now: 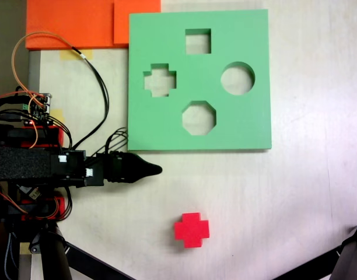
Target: Put the cross columnar block into the corresponding hole
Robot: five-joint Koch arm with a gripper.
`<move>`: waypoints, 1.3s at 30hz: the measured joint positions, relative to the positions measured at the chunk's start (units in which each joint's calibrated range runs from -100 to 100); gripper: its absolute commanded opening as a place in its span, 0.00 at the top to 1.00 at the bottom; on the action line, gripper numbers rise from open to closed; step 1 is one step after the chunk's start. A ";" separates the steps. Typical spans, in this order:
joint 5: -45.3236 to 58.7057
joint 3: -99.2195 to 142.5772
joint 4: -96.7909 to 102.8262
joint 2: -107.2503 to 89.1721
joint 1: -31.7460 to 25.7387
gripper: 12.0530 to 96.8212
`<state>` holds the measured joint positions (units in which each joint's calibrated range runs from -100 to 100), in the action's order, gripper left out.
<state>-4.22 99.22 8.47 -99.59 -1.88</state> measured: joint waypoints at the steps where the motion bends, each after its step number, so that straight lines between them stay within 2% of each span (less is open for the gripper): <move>1: 0.00 0.00 0.00 0.00 0.00 0.57; 21: 0.00 0.00 0.00 0.00 0.00 0.57; 29: -0.44 0.00 0.00 0.00 -2.83 0.58; 35: -12.11 0.00 -0.10 0.00 2.39 0.57; 39: -15.48 0.00 -0.88 0.00 5.52 0.59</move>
<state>-19.71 99.22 7.59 -99.59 3.64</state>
